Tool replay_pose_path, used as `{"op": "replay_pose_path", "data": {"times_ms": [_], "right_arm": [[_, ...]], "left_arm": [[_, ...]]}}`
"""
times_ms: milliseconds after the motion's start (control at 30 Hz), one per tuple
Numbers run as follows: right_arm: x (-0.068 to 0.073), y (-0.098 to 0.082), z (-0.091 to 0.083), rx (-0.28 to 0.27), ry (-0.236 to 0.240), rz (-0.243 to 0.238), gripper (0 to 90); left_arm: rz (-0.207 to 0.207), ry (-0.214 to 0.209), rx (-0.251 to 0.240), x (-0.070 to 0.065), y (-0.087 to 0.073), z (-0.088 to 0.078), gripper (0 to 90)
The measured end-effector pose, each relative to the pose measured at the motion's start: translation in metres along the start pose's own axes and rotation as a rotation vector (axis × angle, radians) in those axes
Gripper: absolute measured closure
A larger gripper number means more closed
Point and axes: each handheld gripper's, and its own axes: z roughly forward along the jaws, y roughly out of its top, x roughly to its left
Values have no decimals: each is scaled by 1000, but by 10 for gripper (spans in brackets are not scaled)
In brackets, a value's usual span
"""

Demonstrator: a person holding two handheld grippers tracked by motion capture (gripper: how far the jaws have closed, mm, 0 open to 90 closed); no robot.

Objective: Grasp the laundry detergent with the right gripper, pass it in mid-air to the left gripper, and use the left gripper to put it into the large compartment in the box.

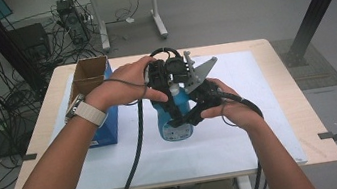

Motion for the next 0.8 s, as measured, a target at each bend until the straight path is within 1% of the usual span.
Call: {"op": "replay_pose_path", "data": {"times_ms": [333,400,500,567,600,700,800], "right_arm": [[-1,1,0,-2,2,-2,435],[-1,1,0,-4,-7,-8,435],[-1,1,0,-2,1,-3,435],[-1,1,0,-5,-7,-8,435],[-1,1,0,0,1,0,435],[-2,1,0,-4,-3,-7,435],[-1,1,0,-2,1,-2,435]], "left_arm": [[-7,-1,-3,1,-1,-1,401],[-6,1,-4,1,-1,-1,402],[-5,1,-4,1,-1,-1,401],[-5,1,-4,1,-1,-1,402],[-5,1,-5,1,-1,-1,402],[-9,0,-5,1,-1,-1,401],[-7,0,-5,1,-1,-1,402]]}}
